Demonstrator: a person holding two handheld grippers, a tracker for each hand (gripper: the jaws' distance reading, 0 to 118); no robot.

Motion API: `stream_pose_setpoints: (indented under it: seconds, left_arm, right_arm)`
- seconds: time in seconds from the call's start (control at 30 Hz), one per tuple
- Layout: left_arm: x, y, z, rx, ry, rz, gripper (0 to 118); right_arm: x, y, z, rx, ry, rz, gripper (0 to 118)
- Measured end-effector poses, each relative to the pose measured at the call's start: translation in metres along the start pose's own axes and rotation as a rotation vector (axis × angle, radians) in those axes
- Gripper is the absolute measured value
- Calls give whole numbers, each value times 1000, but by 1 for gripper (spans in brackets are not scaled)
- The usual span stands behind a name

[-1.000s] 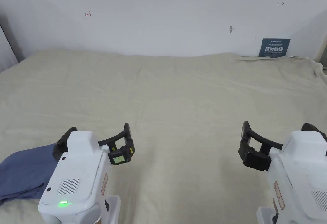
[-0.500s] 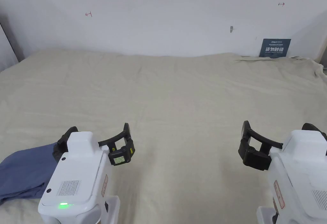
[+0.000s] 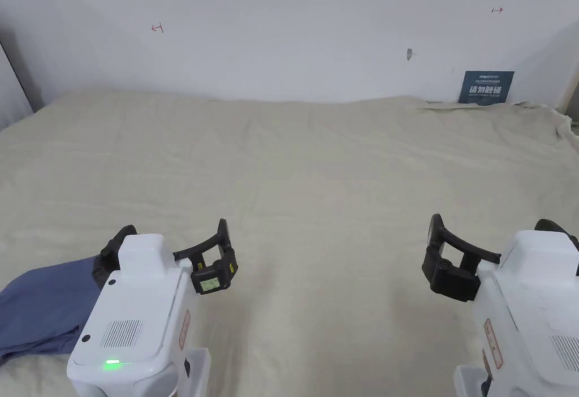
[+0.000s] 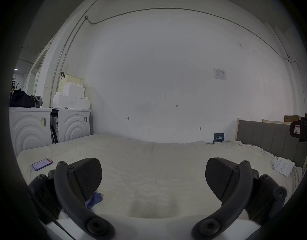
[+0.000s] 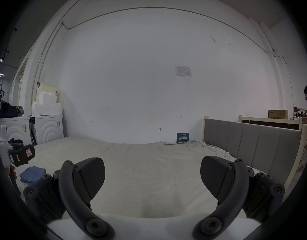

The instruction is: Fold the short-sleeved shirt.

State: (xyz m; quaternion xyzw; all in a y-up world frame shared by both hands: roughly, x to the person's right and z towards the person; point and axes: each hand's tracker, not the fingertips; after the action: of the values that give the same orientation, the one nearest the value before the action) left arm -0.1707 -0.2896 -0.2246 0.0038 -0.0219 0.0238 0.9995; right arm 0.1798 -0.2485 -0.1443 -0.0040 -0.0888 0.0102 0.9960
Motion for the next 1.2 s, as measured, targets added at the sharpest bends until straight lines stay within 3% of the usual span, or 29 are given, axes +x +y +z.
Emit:
stream_pose_setpoints:
  seconds: [1.2]
  left_arm:
    - [-4,0,1,-2,6,-11,118]
  right_arm:
    - [-1,2,2,6,0,5,111]
